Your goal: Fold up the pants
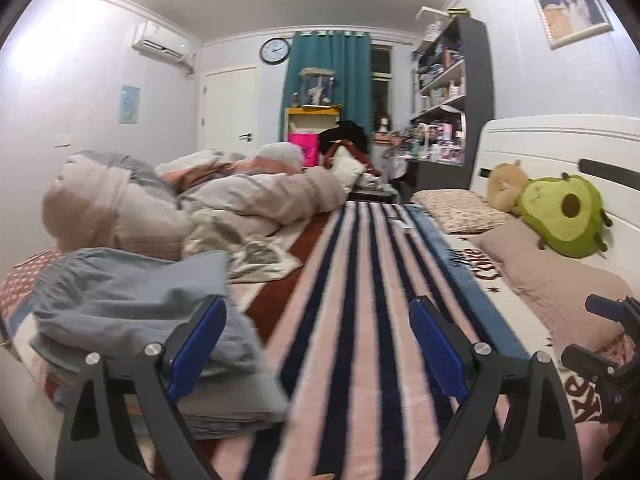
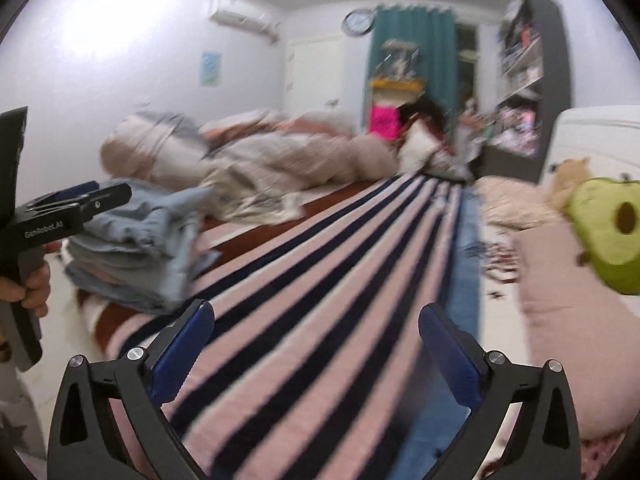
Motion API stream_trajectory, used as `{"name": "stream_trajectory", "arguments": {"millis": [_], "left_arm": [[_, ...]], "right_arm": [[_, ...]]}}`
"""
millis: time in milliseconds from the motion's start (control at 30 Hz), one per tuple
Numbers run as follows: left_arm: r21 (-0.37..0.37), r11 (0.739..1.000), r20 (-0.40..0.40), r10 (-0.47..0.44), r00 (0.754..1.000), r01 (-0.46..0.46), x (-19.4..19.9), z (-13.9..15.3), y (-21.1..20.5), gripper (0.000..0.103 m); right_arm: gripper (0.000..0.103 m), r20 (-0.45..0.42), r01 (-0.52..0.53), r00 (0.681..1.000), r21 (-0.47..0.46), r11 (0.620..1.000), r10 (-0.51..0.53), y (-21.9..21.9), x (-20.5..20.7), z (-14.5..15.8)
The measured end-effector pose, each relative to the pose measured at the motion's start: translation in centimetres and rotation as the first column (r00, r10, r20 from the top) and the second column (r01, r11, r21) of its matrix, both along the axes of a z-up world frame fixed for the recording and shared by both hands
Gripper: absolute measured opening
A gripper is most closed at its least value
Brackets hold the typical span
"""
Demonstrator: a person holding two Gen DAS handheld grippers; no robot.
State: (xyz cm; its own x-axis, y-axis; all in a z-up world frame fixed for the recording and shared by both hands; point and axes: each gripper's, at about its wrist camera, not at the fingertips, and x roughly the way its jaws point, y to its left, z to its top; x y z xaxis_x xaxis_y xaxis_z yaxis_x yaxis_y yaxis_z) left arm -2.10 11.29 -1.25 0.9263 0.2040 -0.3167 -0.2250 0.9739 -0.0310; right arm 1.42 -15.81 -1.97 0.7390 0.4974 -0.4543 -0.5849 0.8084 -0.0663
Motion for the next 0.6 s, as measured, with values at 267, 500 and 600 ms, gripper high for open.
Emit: {"name": "stream_trajectory", "arguments": {"millis": [267, 500, 600], "left_arm": [[-0.004, 0.998, -0.013, -0.071, 0.997, 0.07, 1.8, -0.9, -4.2, 0.091], [0.002, 0.997, -0.034, -0.077, 0.996, 0.077, 2.1, -1.4, -5.5, 0.091], [0.005, 0.997, -0.033, -0.073, 0.997, 0.073, 2.0, -1.4, -5.6, 0.091]], "right_arm": [[0.102, 0.059, 0.097, 0.993, 0.04, 0.994, -0.099, -3.7, -0.6, -0.4], [0.102, 0.028, 0.127, 0.991, 0.084, 0.988, -0.13, -4.9, -0.2, -0.7], [0.102, 0.038, 0.138, 0.989, 0.072, 0.988, -0.141, -4.8, -0.4, -0.8]]}}
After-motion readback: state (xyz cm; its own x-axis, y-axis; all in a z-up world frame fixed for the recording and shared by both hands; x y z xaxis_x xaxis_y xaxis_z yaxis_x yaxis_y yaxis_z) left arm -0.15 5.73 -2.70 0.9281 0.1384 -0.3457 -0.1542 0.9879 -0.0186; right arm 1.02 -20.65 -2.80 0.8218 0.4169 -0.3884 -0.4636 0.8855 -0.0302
